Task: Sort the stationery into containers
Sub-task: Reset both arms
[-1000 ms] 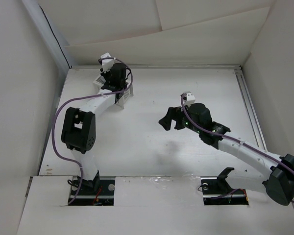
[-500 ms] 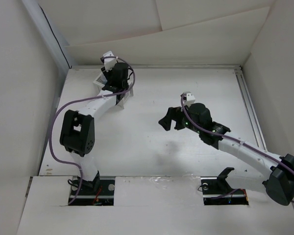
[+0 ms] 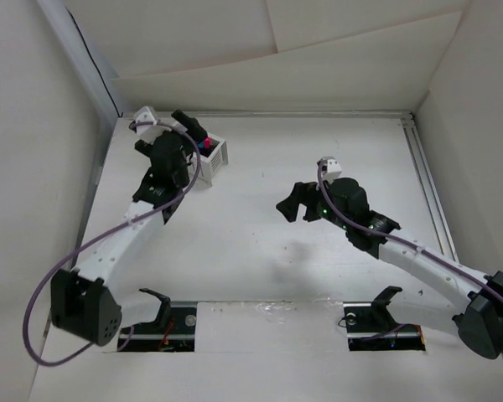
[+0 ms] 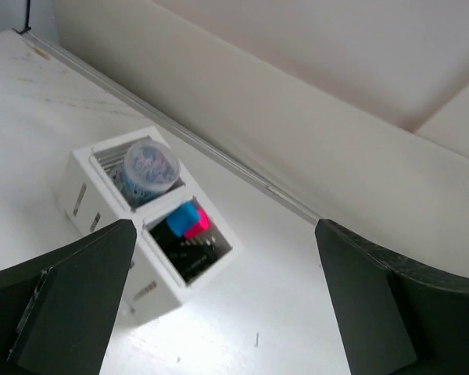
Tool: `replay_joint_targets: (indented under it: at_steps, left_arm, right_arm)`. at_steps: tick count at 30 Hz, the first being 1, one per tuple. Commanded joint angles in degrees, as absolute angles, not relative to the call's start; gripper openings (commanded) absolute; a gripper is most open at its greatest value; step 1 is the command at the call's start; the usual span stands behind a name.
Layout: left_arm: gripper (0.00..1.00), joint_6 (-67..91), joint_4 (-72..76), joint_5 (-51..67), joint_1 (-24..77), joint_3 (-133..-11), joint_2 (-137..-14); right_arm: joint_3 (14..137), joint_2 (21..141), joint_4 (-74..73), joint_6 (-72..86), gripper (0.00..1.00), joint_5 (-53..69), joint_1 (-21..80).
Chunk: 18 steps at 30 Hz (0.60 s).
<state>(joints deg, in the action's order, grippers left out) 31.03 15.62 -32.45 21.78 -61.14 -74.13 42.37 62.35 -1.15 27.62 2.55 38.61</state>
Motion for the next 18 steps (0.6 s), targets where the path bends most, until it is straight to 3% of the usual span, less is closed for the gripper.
replay_joint_targets:
  at_steps: [1,10,18]
  left_arm:
    - [1.00,35.9,18.1,-27.6,22.1,-54.0,-65.2]
    - [1.00,43.2,3.3,-24.6,22.1,-37.2,-44.8]
    - [1.00,46.5,-4.3,-23.6,22.1,-31.5,-31.7]
  right_arm:
    - [41.9,61.1,1.8,28.6,1.00,0.9,37.8]
    - [41.9,60.6,1.8,29.1,1.00,0.4,36.7]
    - [40.6,60.6,3.2,29.1,1.00,-5.0,36.7]
